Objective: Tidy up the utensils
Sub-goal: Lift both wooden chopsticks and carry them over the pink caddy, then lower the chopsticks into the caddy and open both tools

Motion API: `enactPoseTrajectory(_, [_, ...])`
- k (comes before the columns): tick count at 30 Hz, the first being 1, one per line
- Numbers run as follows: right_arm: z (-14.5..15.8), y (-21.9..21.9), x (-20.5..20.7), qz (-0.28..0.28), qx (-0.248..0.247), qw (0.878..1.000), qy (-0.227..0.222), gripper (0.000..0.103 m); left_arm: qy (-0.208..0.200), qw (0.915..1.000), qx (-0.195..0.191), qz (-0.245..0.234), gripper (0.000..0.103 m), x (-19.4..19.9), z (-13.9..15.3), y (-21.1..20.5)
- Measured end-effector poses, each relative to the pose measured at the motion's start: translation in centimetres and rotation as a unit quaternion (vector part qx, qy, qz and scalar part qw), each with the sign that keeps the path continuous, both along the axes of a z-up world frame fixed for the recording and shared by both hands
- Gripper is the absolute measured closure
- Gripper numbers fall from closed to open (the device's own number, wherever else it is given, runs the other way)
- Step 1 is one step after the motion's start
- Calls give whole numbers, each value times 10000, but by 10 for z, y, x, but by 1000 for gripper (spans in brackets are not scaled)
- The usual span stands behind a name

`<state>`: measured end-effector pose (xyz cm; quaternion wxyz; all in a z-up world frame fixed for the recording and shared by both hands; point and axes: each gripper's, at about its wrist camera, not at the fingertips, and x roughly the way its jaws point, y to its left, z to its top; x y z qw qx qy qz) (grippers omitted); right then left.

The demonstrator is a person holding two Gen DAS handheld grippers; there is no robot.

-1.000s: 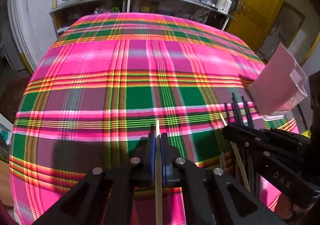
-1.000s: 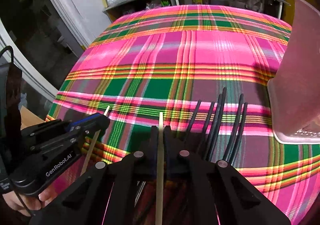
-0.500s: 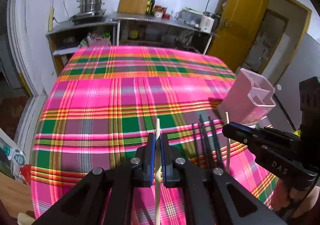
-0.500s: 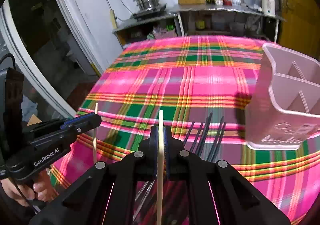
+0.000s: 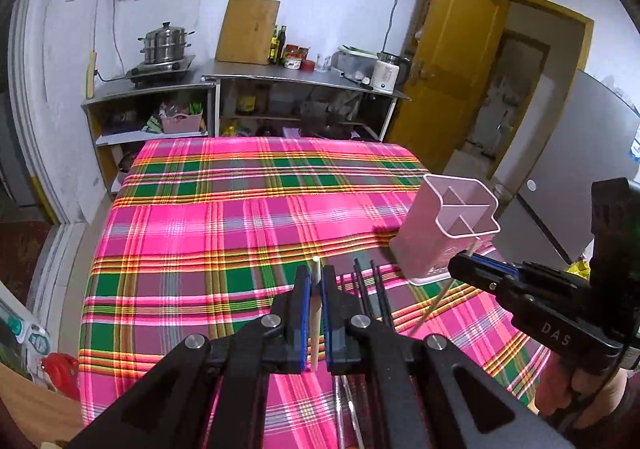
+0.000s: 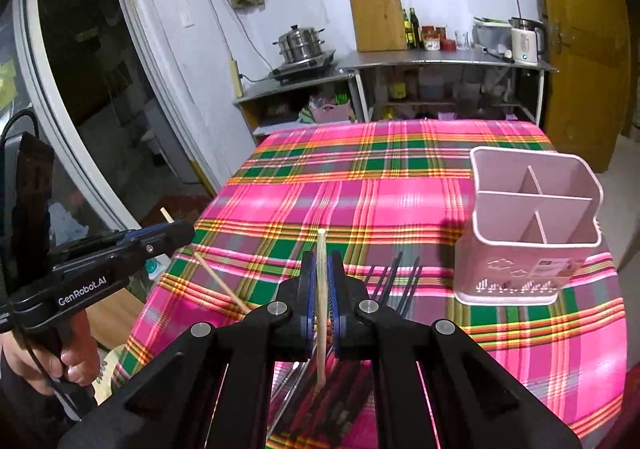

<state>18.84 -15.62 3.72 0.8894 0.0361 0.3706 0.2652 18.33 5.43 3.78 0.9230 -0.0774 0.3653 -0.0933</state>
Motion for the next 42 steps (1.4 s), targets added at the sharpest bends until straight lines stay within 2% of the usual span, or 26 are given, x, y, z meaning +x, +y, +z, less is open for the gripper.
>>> enactPoseTrajectory(7, [15,-18,-5,-128,70,9998,-153,97,-40,9997,-162,-186,98,5,16,-13])
enactPoseTrajectory(17, [43,-71,1,-677,117,9969,-390,97,-106,9961,-423,-768,98,37,38,-68])
enactPoseTrajectory(23, [64,-109,16,-1109,242,9919,-578,97,-322,9915,-717,-1033,98,64,61,-97])
enactPoseTrajectory(32, [92,-145,48,-1498,474,9831,-938,97,-703,9866,-987,-1092,98,106,93,-122])
enactPoseTrajectory(36, [91,-152,64,-1591,532,9810,-970,97,-715,9873,-950,-1056,98,124,88,-132])
enactPoseTrajectory(42, [62,-151,87,-1623,468,9832,-686,97,-416,9897,-879,-1053,98,148,53,-143])
